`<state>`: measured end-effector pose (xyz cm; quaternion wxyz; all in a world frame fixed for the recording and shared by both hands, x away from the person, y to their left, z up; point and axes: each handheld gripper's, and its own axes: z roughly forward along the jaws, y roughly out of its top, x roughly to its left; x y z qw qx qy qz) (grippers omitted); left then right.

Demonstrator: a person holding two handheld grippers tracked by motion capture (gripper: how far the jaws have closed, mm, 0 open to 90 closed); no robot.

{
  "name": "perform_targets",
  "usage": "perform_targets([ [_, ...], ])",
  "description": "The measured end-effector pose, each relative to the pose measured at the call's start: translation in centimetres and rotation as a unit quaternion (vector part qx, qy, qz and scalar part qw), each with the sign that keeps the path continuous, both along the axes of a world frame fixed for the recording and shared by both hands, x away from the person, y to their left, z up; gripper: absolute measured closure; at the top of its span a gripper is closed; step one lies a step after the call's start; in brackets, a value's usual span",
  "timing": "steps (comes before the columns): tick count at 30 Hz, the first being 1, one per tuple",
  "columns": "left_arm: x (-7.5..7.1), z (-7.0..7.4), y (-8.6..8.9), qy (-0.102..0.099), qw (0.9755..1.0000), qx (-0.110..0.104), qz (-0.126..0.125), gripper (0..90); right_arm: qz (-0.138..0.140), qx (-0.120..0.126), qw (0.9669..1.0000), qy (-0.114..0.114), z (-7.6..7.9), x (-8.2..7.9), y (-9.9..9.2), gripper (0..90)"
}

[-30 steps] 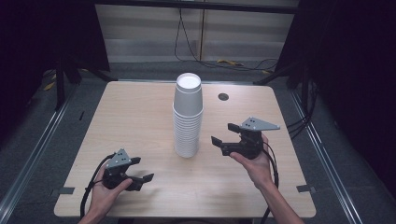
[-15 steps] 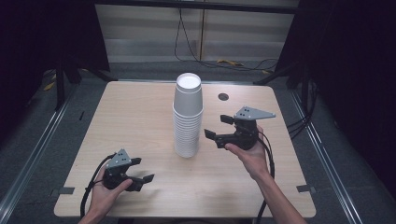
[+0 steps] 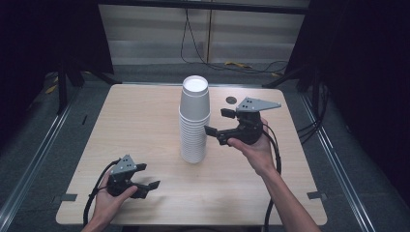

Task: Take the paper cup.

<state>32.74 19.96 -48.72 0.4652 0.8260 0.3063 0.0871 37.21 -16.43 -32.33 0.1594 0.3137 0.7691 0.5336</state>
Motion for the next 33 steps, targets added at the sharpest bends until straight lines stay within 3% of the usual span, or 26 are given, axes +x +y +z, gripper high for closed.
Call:
perform_targets([
  [7, 0.0, -0.1, -0.1, 0.003, 1.0000, 0.000, -0.003, 16.2, 0.005, 0.001, 1.0000, -0.008, 1.3, 0.6, 0.6, 13.7],
  [10, -0.1, 0.0, -0.2, 0.004, 1.0000, -0.002, -0.009, 16.2, 0.009, -0.029, 0.9995, -0.012, 1.8, 0.9, 1.4, 13.8],
  [12, -0.1, 0.0, -0.3, 0.004, 0.9999, 0.000, -0.010, 16.3, 0.012, -0.033, 0.9993, -0.010, 2.0, 1.0, 1.5, 13.8],
  [33, 0.0, -0.1, -0.4, 0.005, 0.9999, 0.005, -0.014, 16.2, 0.034, -0.024, 0.9991, -0.002, 5.2, 3.6, 3.5, 13.7],
])
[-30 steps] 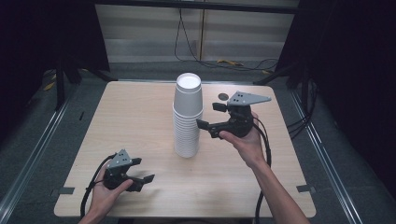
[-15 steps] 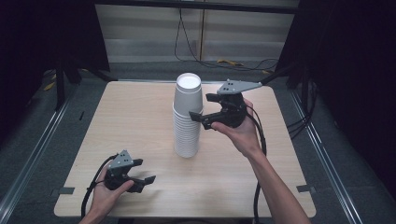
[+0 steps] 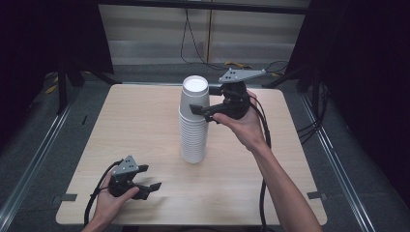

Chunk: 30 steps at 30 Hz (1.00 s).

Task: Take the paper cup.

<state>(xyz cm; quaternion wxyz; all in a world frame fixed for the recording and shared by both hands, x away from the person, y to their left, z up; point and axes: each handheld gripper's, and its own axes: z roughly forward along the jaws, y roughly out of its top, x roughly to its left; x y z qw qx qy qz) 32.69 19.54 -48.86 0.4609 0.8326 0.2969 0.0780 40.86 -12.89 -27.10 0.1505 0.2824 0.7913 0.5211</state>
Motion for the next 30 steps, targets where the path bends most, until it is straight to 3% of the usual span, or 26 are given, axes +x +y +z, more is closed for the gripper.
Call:
perform_targets([
  [11, 0.0, 0.0, 0.2, -0.001, 1.0000, -0.004, 0.004, 16.3, -0.001, 0.028, 0.9996, 0.007, 0.2, 1.6, 1.1, 14.0],
  [30, 0.0, 0.0, 0.1, -0.001, 1.0000, 0.001, 0.002, 16.3, -0.004, 0.018, 0.9998, 0.003, -0.1, 1.9, 1.8, 19.1],
])
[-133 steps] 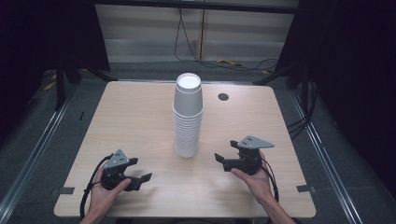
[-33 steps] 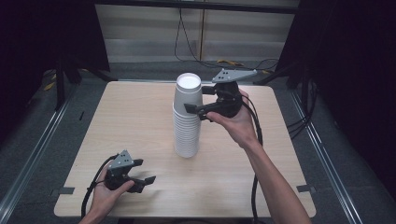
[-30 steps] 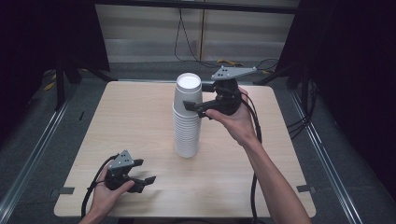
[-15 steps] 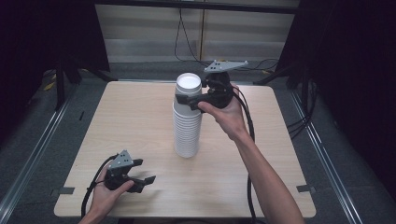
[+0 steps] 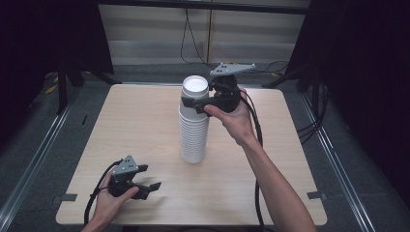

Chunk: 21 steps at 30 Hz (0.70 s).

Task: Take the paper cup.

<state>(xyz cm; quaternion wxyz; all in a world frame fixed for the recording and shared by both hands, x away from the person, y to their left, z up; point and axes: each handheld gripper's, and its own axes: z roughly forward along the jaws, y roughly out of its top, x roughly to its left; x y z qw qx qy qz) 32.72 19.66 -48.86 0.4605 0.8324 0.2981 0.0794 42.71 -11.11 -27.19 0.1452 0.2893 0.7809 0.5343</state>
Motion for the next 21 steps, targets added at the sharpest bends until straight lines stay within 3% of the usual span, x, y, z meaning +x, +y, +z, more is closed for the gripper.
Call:
perform_targets([
  [14, 0.0, -0.1, -0.1, 0.001, 1.0000, 0.000, -0.002, 16.3, -0.003, 0.022, 0.9997, -0.014, 0.7, -0.2, -0.4, 19.5],
  [16, 0.0, 0.0, -0.1, 0.001, 1.0000, 0.000, -0.001, 16.2, -0.002, 0.041, 0.9990, -0.019, 1.2, -0.2, -0.7, 19.7],
  [21, 0.1, -0.1, -0.1, 0.003, 1.0000, -0.002, 0.000, 16.3, -0.002, 0.038, 0.9990, -0.022, 1.6, -0.3, -0.8, 19.8],
])
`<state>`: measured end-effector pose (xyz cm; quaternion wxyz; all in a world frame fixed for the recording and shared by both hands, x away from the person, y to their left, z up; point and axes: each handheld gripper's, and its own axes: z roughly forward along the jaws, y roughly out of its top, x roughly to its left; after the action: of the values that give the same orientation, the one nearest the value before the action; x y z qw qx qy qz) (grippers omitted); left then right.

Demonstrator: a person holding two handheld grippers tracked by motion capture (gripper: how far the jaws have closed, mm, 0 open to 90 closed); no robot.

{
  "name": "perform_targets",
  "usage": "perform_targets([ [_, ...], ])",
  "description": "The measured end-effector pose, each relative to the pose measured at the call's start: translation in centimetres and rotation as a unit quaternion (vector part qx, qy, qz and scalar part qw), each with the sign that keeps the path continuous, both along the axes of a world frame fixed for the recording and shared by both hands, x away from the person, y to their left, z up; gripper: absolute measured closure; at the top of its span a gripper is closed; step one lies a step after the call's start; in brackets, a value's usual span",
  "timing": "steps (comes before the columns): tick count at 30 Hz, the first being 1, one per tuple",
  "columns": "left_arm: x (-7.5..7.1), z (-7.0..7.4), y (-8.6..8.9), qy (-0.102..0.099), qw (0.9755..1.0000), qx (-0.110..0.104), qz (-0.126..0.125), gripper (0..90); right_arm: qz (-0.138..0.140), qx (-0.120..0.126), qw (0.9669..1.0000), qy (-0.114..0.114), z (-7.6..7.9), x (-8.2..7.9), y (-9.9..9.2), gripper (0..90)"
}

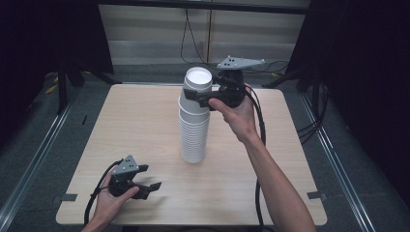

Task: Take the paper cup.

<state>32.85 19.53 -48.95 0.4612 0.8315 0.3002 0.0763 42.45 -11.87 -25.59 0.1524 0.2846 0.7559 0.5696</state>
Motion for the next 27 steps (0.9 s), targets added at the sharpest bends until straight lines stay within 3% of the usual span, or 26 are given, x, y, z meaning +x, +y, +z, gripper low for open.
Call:
perform_targets([
  [27, 0.0, 0.0, 0.0, 0.002, 1.0000, 0.002, -0.001, 16.3, -0.013, 0.044, 0.9987, -0.023, 1.8, -0.5, -0.3, 20.8],
])
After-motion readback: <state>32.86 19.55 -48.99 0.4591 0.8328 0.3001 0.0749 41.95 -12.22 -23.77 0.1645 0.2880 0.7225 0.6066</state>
